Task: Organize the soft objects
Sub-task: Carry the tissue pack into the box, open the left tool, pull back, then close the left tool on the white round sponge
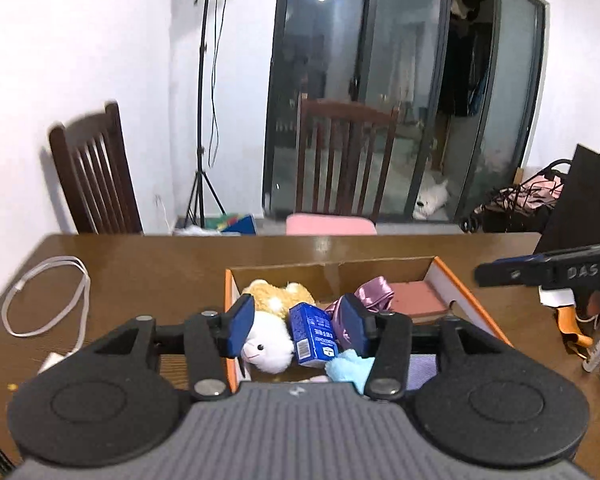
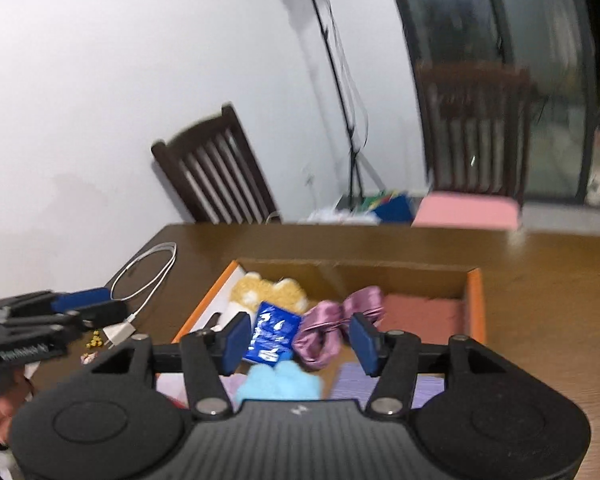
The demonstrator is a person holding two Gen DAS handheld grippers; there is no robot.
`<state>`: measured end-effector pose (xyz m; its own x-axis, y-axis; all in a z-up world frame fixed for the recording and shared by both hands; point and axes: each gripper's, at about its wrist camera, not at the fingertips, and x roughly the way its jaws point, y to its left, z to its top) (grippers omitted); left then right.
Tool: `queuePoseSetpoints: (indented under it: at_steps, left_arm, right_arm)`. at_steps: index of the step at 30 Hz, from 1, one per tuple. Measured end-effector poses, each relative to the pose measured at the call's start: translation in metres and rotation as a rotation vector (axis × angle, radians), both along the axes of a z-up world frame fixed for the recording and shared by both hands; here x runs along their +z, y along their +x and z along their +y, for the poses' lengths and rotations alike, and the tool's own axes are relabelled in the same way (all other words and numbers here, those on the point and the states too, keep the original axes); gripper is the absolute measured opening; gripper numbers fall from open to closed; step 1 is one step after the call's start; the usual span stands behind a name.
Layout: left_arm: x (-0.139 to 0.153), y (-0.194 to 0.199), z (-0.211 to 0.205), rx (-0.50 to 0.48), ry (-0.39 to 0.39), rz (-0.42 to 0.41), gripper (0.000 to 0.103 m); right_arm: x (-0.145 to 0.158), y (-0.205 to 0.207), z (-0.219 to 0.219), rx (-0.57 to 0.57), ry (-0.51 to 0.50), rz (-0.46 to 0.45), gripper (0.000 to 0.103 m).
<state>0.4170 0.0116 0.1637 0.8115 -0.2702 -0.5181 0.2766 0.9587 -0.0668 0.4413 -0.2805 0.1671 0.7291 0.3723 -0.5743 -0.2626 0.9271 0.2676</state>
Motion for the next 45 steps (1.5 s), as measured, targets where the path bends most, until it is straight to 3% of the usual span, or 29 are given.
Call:
queuePoseSetpoints:
  at_steps: [5,9,15,20,30,40,45]
  left_arm:
    - [0.009,-0.067,-0.007,0.020,0.017,-0.097,0.067]
    - [-0.018,-0.138,-0.008,-0.007,-0.032,-0.166,0.079]
    - [-0.079,-0.213,-0.019,0.012,-0.064,-0.097,0.083]
    - [-0.115,-0.239,-0.029,0.002,-0.022,0.014,0.083]
    - [-0.131,-0.204,-0.049,0.006,0.019,0.022,0.083]
    - [-0.150,-0.150,-0.045,0.060,-0.001,0.086,0.078]
    - [-0.147,-0.134,-0.064,-0.015,-0.067,0.091,0.071]
  right_arm:
    - [0.018,-0.062,-0.023,-0.037,-0.044,-0.113,0.061]
    - [-0.001,-0.133,-0.029,-0.025,-0.089,-0.254,0.076]
    - [-0.071,-0.228,-0.026,0.011,-0.077,-0.323,0.079]
    - [-0.124,-0.269,-0.033,0.079,0.019,-0.266,0.081]
    - [-0.142,-0.263,-0.034,-0.001,0.026,-0.226,0.079]
    - [-0.157,-0.203,-0.053,-0.181,-0.074,-0.135,0.077]
    - [-0.167,-0.171,-0.073,-0.203,0.012,-0.073,0.061]
